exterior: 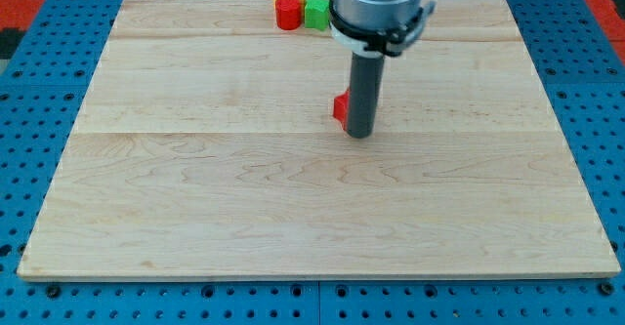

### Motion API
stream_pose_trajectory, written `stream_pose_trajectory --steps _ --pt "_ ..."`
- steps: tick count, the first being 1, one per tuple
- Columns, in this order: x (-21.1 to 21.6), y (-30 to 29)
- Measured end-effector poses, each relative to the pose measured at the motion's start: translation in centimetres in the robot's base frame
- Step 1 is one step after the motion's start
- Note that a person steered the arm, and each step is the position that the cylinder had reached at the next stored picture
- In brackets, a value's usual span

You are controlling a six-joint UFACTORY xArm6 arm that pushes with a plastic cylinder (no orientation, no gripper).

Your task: Push the red star to the bottom right of the green star

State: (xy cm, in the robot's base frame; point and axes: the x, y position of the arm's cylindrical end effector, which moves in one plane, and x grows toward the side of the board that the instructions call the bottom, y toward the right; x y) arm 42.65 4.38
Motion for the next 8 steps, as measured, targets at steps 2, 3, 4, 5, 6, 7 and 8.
stream_pose_trajectory --steps 2,3,4,5,6,7,8 --pt "-7.1 -3.3" --pt "-7.1 -0.8" --pt "-7.5 -0.2" --pt "-9.4 -0.1" --pt "-11.5 -0.1" --pt "-12.7 -0.1" --pt "-13.9 -0.1"
